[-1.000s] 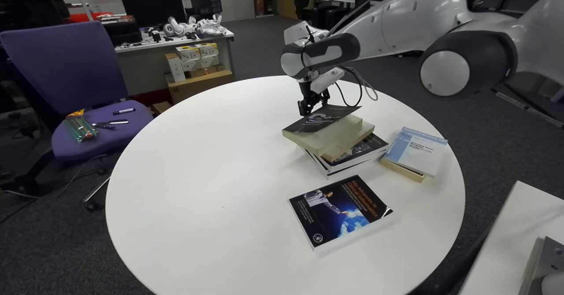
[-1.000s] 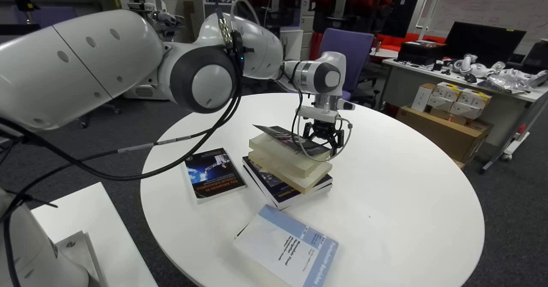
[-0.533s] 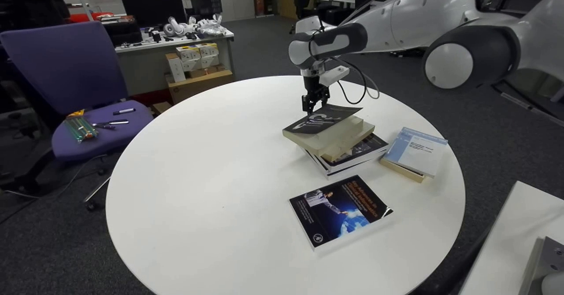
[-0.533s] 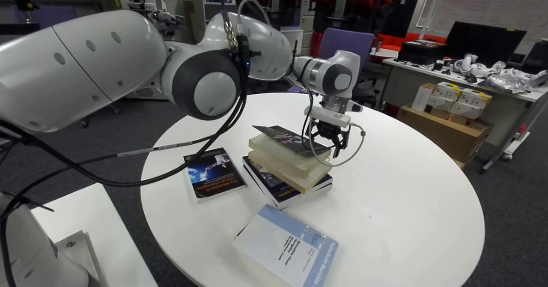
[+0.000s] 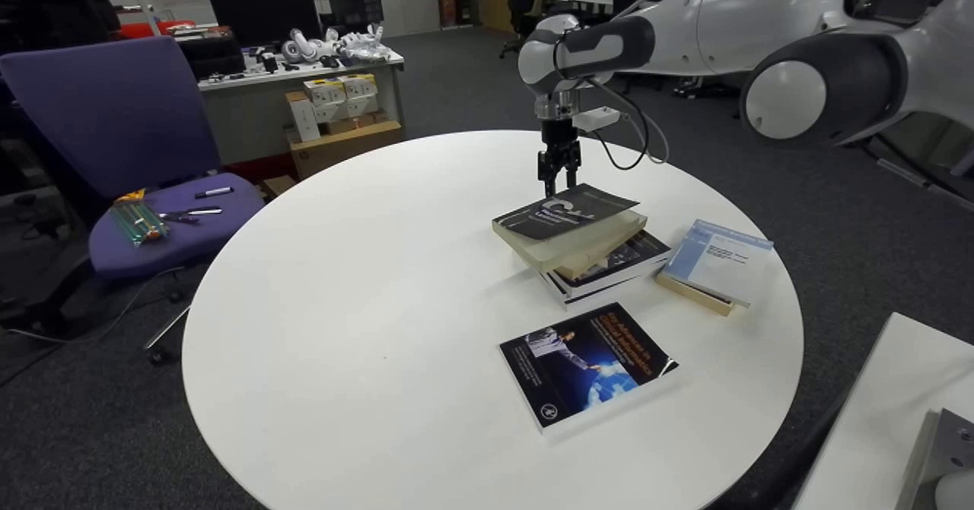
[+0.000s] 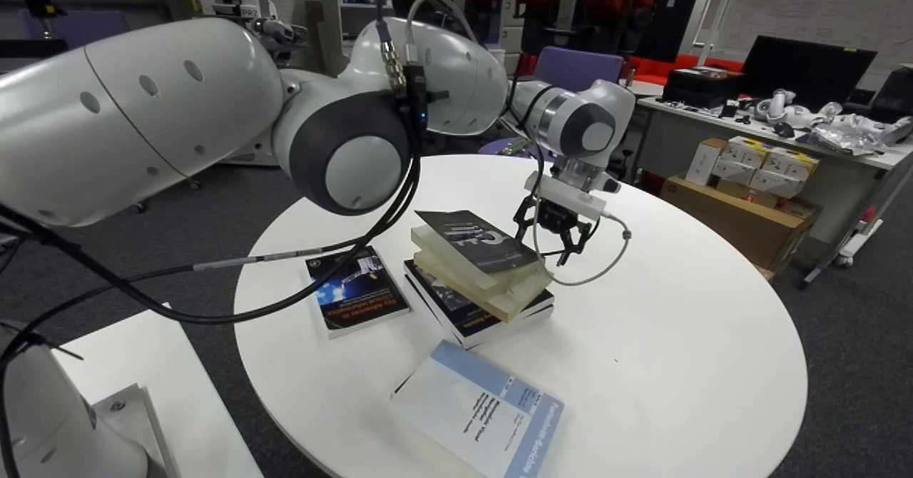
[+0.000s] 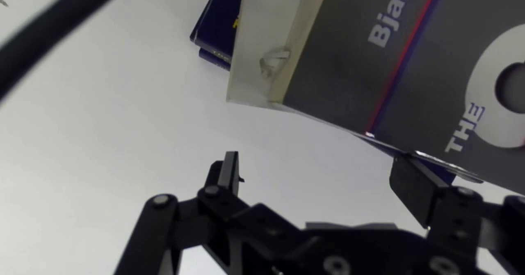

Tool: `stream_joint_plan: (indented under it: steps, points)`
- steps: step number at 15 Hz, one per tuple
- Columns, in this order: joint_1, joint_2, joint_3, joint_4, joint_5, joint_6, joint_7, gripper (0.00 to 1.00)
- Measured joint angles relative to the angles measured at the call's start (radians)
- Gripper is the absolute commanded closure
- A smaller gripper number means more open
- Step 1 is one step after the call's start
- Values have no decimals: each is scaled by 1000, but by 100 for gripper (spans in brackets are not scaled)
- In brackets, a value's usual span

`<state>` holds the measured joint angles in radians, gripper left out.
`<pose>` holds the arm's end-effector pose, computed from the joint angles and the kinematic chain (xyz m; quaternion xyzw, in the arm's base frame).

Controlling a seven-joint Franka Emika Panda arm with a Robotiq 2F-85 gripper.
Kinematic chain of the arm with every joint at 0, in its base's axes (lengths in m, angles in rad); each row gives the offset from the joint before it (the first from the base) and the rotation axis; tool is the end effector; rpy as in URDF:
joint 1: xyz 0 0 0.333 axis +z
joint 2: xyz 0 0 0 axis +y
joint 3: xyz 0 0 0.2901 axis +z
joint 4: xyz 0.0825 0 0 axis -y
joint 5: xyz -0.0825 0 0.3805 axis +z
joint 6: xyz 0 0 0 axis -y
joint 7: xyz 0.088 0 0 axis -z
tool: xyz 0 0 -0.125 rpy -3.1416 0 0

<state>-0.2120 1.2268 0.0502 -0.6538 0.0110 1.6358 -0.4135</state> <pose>0.7312 -0.1355 0.1737 -0.9860 -0.1100 0.1076 0.0640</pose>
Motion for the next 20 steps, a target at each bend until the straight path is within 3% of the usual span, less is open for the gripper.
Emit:
stream_joint_plan:
  steps: [8, 14, 20]
  points:
    - [19, 0, -16, 9, -23, -26, 9, 0]
    - [87, 3, -82, 53, -107, -24, 84, 0]
    - [115, 32, -88, 85, -111, 9, 160, 0]
